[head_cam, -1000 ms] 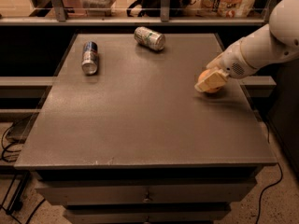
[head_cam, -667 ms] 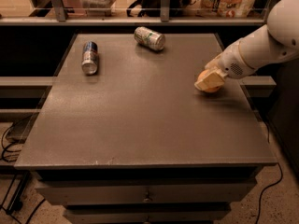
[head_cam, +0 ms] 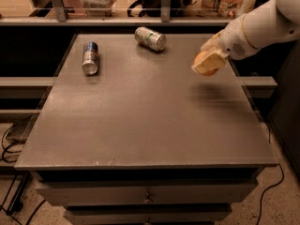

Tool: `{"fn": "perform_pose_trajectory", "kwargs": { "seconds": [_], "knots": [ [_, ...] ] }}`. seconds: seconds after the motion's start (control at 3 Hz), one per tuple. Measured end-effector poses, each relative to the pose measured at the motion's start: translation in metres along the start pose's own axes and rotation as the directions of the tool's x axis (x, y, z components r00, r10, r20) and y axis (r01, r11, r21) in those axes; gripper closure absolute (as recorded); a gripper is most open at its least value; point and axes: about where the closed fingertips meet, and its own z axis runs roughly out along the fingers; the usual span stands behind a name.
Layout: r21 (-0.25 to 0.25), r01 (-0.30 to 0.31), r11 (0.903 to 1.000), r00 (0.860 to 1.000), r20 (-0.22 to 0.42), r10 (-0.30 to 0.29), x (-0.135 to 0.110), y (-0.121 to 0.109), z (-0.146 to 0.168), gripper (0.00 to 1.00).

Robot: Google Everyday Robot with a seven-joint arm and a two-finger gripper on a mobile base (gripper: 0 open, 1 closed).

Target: Move orange near redbull can

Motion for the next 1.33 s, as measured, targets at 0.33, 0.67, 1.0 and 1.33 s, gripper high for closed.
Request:
{"fn": "perform_pose_trajectory", "kwargs": {
  "seconds": [0.33, 0.67, 1.0, 1.33],
  "knots": [
    [0.043, 0.058, 0.9974, 0.988, 0.144, -0.064, -0.048, -0.015, -0.018, 1.0],
    [0.039, 0.061, 0.9974, 0.987, 0.149, -0.066, -0.051, -0.014, -0.017, 1.0],
    [-0.006, 0.019, 0.9998, 0.981, 0.195, -0.017, -0.053, -0.003, 0.005, 1.0],
    [-0.062, -0.012, 0.998, 0.958, 0.287, 0.029, -0.078, 0.013, 0.044, 1.0]
  ]
}}
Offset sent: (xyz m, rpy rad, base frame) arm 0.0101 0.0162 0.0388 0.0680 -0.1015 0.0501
